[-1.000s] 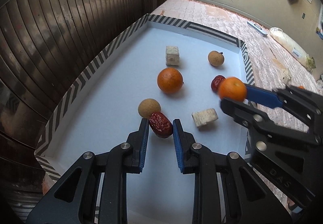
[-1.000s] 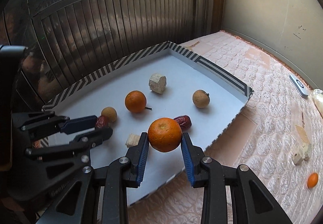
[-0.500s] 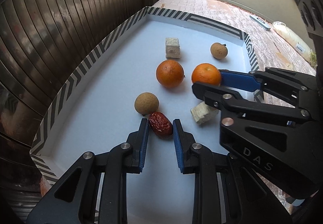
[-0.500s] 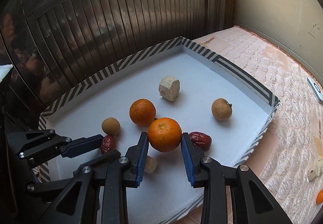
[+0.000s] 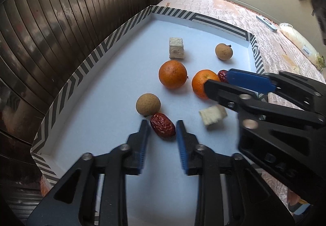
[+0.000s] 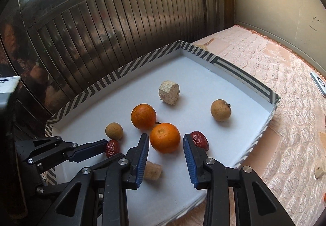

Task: Organize fruits
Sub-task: 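Open both grippers to drop the orange and red date into the tray, then move both open grippers back toward the last fruits on the bed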

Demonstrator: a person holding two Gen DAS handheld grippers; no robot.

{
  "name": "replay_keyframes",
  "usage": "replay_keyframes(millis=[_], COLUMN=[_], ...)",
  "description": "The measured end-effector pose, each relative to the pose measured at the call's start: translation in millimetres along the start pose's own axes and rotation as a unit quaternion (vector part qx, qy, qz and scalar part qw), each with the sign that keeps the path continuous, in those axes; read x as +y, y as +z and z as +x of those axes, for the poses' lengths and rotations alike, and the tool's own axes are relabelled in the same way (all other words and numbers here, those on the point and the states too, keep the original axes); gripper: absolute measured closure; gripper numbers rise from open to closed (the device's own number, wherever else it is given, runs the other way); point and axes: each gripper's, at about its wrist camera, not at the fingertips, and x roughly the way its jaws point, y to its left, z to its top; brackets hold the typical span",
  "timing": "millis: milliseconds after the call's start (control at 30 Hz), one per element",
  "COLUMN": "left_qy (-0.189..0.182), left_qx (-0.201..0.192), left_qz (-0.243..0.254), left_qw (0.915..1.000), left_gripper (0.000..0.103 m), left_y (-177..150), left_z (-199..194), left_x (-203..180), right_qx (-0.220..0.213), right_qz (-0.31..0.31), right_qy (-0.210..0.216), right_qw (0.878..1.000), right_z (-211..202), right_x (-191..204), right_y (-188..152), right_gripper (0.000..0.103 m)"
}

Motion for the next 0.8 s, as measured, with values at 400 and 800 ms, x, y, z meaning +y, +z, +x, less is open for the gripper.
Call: replay_keyframes(millis=[400, 800], left_qy=[0.002, -0.052], left_qx=[-0.047, -0.087], left_qz=[0.010, 0.078], left_qw=[0.9989, 0.9918], left_gripper=[0.045, 0.045], left_y=[8, 17], left_z=[-20, -44], left_x=[-29, -123], right_qx=[-0.058, -0.081], right_qz=[0.038, 0.113], right_qy=[-0.065, -0.142], right_qw=[0.995, 0.980], right_z=[-71, -142], right_x=[-32, -94], right_y=[-33, -86], right_gripper=[0.064, 0.062])
